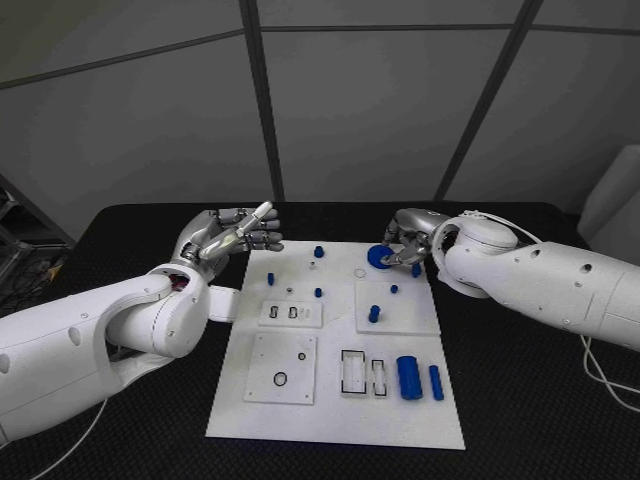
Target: Assemble the parts on the task board
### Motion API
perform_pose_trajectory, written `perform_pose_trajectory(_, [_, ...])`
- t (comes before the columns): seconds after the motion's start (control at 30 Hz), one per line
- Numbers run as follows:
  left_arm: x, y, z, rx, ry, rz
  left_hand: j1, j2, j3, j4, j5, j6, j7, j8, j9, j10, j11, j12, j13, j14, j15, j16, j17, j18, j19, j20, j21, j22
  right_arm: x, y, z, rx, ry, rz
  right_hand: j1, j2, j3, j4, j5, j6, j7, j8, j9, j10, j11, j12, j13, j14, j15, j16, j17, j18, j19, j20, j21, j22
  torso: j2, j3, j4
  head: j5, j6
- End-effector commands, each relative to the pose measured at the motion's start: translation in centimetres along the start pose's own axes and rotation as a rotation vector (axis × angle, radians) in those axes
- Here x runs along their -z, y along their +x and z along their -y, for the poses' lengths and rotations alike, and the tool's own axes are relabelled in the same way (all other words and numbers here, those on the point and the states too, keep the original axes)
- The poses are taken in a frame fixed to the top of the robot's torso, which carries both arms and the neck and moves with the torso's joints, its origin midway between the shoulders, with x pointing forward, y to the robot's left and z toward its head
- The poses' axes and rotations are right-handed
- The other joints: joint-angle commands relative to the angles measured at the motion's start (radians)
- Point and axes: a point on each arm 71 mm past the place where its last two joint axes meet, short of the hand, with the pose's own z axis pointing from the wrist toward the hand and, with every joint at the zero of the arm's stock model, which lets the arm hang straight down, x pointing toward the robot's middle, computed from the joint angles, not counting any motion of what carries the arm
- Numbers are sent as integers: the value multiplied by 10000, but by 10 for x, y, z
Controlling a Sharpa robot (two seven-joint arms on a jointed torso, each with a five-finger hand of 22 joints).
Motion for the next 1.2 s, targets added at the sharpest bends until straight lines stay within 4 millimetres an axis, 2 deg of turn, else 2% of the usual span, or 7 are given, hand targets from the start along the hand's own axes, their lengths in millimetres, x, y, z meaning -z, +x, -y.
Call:
perform_pose_trajectory(0.03, [0,1,1,19,8,-172,-29,44,-40,-6,-48,23,32,-34,-7,48,52,-48,-5,-24,59,-50,17,106,-45,23,51,12,1,15,3,-264,114,-1053,-96,-17,78,39,199,106,-10,-74,14,123,1,71,952,821,-59,72,1482,-124,36,-15,72,437,-4,-2,1,0,-4])
perform_pose_trajectory(0.17, [0,1,1,20,-12,-177,-30,43,-42,-6,-48,21,33,-36,-8,46,53,-50,-5,-24,59,-52,18,106,-46,24,52,13,1,12,2,-276,91,-564,-93,-3,242,16,675,271,-46,-102,28,215,-32,192,1101,839,-82,103,1566,-144,108,-32,117,540,-9,3,-8,11,13])
perform_pose_trajectory(0.27, [0,1,1,20,-18,-178,-35,41,-53,-6,-48,12,41,-50,-9,35,60,-64,-7,-21,62,-62,25,106,-51,26,55,14,3,8,0,-157,16,-46,-113,-28,285,11,780,336,-62,-110,32,294,-47,304,1229,853,-88,128,1633,-167,180,-38,161,641,-11,6,-15,24,30])
perform_pose_trajectory(0.53, [0,1,0,48,-93,-243,-58,50,-74,7,-45,-9,57,-79,-13,7,74,-95,-11,-19,71,-86,40,105,-64,32,61,16,12,0,-15,-380,-128,1174,-119,-69,387,-37,620,494,-111,-133,39,429,-88,488,1441,881,-110,177,1764,-209,321,-58,247,835,-11,0,-17,9,44])
perform_pose_trajectory(0.83, [1,0,0,62,-144,-279,-66,60,-83,11,-43,-20,63,-96,-13,-11,81,-115,-12,-29,80,-108,47,103,-77,38,63,17,24,-1,-51,-447,-924,1682,-145,-163,410,-70,460,538,-120,-183,33,442,-98,499,1460,888,-122,191,1800,-226,376,-70,280,911,4,-6,6,43,40])
perform_pose_trajectory(1.2, [1,1,0,66,-146,-288,-68,64,-85,12,-42,-21,64,-99,-13,-13,82,-118,-12,-32,81,-114,48,102,-80,39,63,17,15,4,-93,22,-1749,1951,-139,-173,451,-93,330,555,-122,-225,29,445,-99,500,1468,891,-123,198,1818,-231,392,-74,291,936,15,-10,22,146,-2])
